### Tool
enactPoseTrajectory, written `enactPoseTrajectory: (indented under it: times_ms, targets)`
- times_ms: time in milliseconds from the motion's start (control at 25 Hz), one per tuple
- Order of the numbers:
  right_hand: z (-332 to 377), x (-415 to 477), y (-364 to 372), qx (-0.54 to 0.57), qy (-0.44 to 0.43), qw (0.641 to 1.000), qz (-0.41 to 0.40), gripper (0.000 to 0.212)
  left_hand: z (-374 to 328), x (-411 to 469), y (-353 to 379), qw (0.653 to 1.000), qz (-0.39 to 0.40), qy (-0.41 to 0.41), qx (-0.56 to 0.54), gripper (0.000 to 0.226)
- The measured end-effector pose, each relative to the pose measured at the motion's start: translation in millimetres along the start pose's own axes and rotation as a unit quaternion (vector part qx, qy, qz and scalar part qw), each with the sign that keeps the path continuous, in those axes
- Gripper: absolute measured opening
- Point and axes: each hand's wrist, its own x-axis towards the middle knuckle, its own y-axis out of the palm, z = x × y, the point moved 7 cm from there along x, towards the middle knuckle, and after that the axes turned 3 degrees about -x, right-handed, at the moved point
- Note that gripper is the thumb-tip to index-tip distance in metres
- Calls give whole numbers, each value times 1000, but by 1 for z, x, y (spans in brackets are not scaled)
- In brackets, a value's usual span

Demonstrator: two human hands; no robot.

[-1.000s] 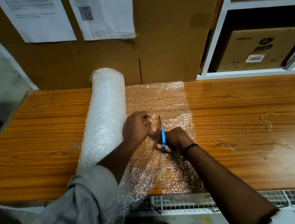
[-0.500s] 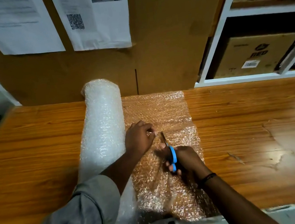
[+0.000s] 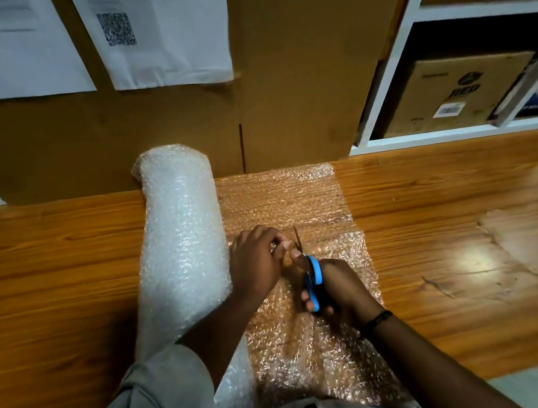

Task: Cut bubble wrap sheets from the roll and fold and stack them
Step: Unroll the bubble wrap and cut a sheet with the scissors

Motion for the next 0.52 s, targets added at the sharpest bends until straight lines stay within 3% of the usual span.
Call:
enactPoseTrajectory:
  times_ms: [200, 360, 520]
  targets:
    - [11, 19, -2, 1, -12, 999, -30, 45, 4, 0, 3, 999, 14, -30, -17, 21]
    - [11, 22, -5, -48, -34, 997, -42, 43, 0, -2, -2, 999, -3, -11, -36, 9]
    - [12, 22, -11, -67, -34, 996, -44, 44, 1, -1, 1, 999, -5, -6, -34, 15]
